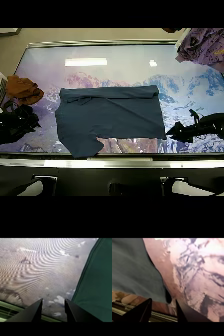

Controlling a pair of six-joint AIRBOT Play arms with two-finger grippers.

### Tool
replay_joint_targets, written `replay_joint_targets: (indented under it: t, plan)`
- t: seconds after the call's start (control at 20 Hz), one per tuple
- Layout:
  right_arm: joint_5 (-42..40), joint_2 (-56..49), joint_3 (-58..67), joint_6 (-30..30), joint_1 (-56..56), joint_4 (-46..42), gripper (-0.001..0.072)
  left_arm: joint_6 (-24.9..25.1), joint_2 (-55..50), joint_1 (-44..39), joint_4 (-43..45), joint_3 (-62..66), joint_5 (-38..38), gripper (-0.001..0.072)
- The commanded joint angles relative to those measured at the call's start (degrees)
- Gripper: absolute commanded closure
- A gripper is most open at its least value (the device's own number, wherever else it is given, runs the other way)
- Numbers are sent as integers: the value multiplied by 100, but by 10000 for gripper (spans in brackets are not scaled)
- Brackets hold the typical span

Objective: Fold the clothes and pants, and hang the long-sleeved shirts on hangers.

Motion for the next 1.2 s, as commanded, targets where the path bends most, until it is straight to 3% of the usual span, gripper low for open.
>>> replay_joint_targets:
  t: [0.0,0.15,0.25,0.3,0.4,0.5,0.55,0.6,0.75,1.15]
  plan:
    - [264,11,-426,-146,7,98,343,-83,13,7,0,-31,-13,385]
    - [525,11,-640,-256,7,474,313,-249,13,7,0,-31,-103,373]
    - [691,-2,-769,-315,7,678,313,-382,13,9,-66,-33,-131,143]
    - [693,-31,-820,-317,7,702,323,-306,13,9,-149,-33,-120,139]
    - [688,-133,-848,-315,7,710,433,44,20,17,-254,-63,-111,138]
    - [883,-166,-848,-310,7,713,481,415,94,210,-595,-302,48,139]
    - [951,-166,-848,-317,7,739,629,787,168,407,-1016,-522,181,139]
    - [988,-166,-846,-317,7,752,685,1366,271,636,-1561,-822,328,139]
    - [922,-164,-846,-315,7,763,685,2299,435,1108,-2446,-1694,411,139]
    - [896,149,-846,-319,7,758,685,2857,393,769,-2898,-2717,1071,141]
